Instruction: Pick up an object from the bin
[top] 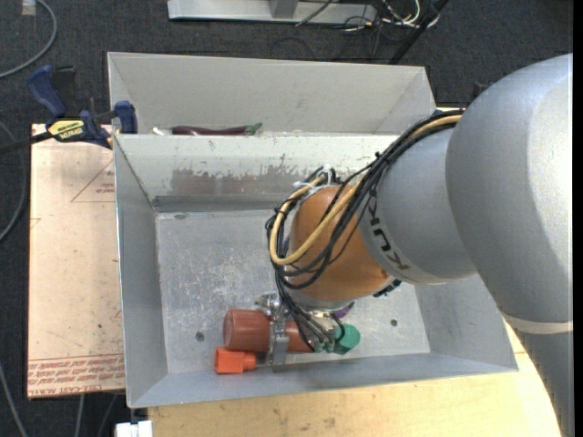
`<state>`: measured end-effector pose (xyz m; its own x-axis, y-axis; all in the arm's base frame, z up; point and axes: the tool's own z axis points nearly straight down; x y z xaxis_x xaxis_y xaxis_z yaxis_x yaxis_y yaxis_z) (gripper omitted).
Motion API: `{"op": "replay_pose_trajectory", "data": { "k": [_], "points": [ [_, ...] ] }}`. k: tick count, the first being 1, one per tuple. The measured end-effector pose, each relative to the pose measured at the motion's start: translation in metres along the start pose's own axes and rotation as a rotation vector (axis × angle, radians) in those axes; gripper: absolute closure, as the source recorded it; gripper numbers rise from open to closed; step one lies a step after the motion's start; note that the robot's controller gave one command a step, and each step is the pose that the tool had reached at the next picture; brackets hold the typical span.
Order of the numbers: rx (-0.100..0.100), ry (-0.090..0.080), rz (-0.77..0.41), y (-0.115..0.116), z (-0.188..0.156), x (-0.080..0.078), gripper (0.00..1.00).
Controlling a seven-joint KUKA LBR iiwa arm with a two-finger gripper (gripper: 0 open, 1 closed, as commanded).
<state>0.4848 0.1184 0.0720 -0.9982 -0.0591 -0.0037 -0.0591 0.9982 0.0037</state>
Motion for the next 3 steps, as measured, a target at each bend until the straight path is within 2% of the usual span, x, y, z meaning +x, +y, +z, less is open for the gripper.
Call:
{"op": "replay_pose_trajectory", "data": {
  "k": [3],
  "points": [
    [0.001,0.009,0.000,0.000,-0.038,0.002,1.00]
  ]
}}
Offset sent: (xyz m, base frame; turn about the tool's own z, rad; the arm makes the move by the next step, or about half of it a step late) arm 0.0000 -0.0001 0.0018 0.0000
